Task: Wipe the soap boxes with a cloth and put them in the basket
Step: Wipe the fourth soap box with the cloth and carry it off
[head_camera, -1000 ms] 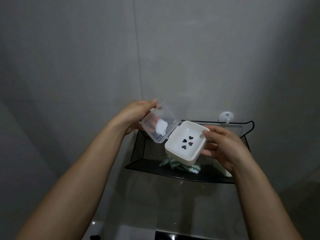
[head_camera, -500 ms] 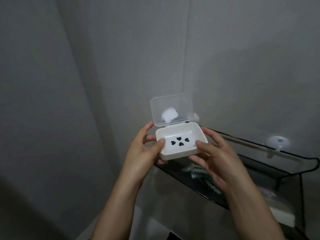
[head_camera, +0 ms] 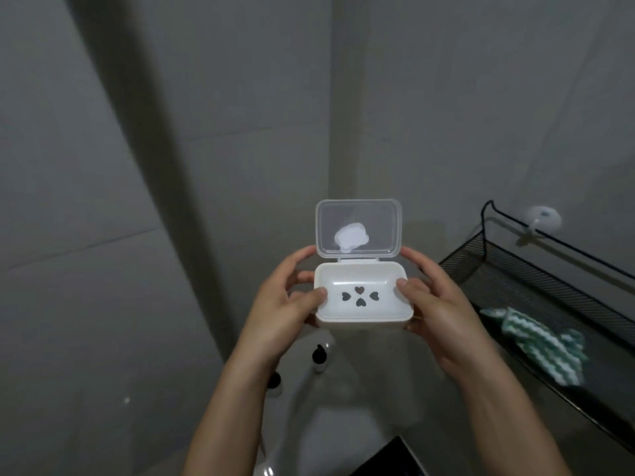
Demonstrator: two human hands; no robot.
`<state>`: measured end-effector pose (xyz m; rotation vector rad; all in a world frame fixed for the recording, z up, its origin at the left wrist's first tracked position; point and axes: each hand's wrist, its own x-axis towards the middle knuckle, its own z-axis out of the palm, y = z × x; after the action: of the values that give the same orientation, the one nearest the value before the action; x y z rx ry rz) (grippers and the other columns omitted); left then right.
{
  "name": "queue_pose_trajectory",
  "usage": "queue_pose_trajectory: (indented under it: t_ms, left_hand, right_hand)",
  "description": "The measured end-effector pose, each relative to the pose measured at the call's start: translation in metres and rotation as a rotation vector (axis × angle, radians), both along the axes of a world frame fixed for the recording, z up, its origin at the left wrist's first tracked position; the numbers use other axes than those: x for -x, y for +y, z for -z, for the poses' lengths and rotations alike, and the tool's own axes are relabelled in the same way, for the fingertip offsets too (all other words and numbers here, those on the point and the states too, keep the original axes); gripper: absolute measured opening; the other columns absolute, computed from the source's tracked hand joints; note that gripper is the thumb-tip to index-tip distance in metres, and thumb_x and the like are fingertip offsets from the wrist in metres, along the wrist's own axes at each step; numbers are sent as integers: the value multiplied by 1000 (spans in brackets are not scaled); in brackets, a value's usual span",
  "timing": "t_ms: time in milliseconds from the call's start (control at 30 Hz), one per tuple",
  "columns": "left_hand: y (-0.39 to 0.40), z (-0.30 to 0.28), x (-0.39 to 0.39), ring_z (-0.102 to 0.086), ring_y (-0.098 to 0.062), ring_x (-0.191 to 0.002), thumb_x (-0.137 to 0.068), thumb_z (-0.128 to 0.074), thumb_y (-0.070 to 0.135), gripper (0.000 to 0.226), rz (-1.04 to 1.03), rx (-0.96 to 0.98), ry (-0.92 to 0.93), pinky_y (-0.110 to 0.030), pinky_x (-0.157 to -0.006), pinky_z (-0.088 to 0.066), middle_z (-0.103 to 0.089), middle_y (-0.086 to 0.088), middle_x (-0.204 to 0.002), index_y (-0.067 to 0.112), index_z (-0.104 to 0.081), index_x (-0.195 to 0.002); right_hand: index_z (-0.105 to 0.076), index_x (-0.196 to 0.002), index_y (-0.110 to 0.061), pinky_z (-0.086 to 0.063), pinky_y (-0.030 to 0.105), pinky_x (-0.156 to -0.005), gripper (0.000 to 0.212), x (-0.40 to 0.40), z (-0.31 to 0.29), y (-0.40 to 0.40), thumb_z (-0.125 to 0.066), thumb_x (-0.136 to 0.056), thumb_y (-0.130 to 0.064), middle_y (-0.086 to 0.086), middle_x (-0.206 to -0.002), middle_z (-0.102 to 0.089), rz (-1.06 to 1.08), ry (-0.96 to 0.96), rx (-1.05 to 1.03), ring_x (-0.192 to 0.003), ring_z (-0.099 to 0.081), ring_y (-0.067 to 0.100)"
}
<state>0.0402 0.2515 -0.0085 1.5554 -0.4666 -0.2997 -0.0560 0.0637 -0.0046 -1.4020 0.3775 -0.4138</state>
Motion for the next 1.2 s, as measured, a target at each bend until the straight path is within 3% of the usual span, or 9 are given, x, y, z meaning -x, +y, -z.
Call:
queue_pose_trajectory:
  t_ms: [133,267,367,467,667,967,1133,1200]
  left_hand:
    - [52,7,5,-66,-22,-79,-91,-57,-6,56,-78,-2,15,-37,-65,-55,-69,-10,-107,32,-57,-133]
    - [107,9,12,-65,-19,-78,-91,-54,-7,56,-131,-3,26,-30,-59,-52,-68,-11,-105,30,-57,-133]
    - [150,9,19,-65,-20,-76,-90,-53,-8,57,-188,0,35,-35,-58,-52,-68,-10,-103,31,-58,-132]
    - [192,13,28,-64,-22,-74,-87,-53,-8,59,-259,10,49,-36,-56,-51,-67,-15,-105,31,-59,-131]
    - [278,17,55,-62,-20,-73,-70,-56,11,63,-423,40,60,-35,-54,-49,-64,-10,-96,35,-60,-129]
    - [410,19,106,-62,-17,-72,-70,-53,13,65,-802,17,46,-31,-50,-49,-61,-14,-100,32,-58,-132]
    - [474,26,144,-65,-20,-76,-77,-54,13,60,-1060,-40,0,-29,-60,-53,-65,-5,-102,38,-59,-130]
    - [498,29,159,-67,-13,-78,-83,-55,6,58,-1164,-74,-21,-23,-60,-53,-66,-2,-101,38,-58,-132]
  right_hand:
    - [-63,-124,-42,-52,24,-55,46,-7,5,41,-57,-96,-6,-4,-64,-52,-111,-5,12,-62,-58,6]
    - [-64,-121,-43,-53,23,-56,41,-12,11,93,-55,-99,-10,6,-78,-57,-172,-27,4,-67,-63,8]
    - [-64,-121,-43,-55,26,-59,40,-12,14,133,-53,-100,-11,6,-88,-64,-222,-23,4,-75,-67,11]
    - [-62,-125,-41,-56,29,-61,43,-13,16,171,-52,-100,-8,3,-84,-64,-281,-23,23,-78,-67,13]
    - [-60,-127,-39,-57,43,-68,45,-17,20,252,-53,-98,-6,8,-91,-67,-450,-13,25,-80,-68,19]
    - [-61,-128,-36,-57,32,-58,45,-41,28,393,-54,-97,-4,4,-81,-63,-783,-24,1,-77,-69,12]
    - [-60,-129,-35,-56,30,-57,45,-52,29,474,-54,-97,-3,10,-90,-62,-1007,-16,35,-75,-66,12]
    - [-60,-129,-34,-56,29,-57,45,-55,30,508,-54,-97,-3,10,-90,-62,-1100,-14,44,-75,-65,12]
